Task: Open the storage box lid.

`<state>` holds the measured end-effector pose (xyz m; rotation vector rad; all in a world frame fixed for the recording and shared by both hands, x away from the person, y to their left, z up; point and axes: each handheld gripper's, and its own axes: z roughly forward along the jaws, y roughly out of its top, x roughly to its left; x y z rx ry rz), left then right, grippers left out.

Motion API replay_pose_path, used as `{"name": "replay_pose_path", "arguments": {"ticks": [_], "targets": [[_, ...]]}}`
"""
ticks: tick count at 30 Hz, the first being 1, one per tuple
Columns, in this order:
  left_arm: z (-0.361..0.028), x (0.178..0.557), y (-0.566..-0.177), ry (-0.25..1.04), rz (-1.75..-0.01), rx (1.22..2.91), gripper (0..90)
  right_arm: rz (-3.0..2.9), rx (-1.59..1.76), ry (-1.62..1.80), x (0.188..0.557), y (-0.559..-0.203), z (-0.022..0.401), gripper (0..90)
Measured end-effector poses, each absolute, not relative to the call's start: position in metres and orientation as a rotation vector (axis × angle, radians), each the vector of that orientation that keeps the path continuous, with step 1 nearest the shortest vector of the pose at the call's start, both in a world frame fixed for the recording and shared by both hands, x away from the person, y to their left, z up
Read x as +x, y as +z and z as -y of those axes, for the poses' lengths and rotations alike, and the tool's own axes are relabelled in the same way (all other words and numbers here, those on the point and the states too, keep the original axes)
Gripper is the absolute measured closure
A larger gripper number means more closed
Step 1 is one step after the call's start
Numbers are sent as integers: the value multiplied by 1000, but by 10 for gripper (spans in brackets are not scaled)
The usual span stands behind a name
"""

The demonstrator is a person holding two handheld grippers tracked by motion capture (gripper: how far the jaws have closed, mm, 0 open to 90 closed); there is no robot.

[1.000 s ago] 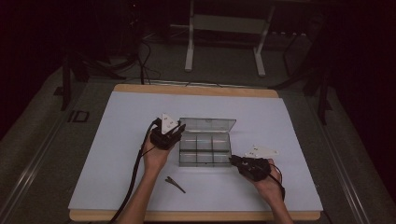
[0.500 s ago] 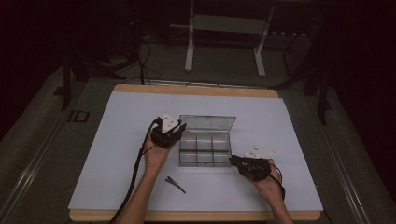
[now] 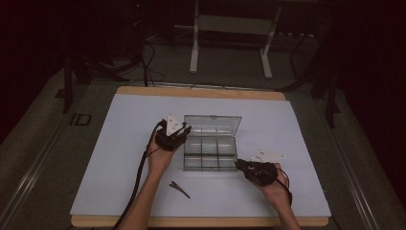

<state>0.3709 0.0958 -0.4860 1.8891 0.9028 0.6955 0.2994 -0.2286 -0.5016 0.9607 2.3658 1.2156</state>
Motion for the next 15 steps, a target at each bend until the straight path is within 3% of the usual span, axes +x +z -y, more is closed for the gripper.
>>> {"name": "replay_pose_path", "arguments": {"ticks": [15], "targets": [[-93, 380, -494, 693, -931, 1903, 706, -2365, 961, 1218, 299, -502, 229, 804]]}}
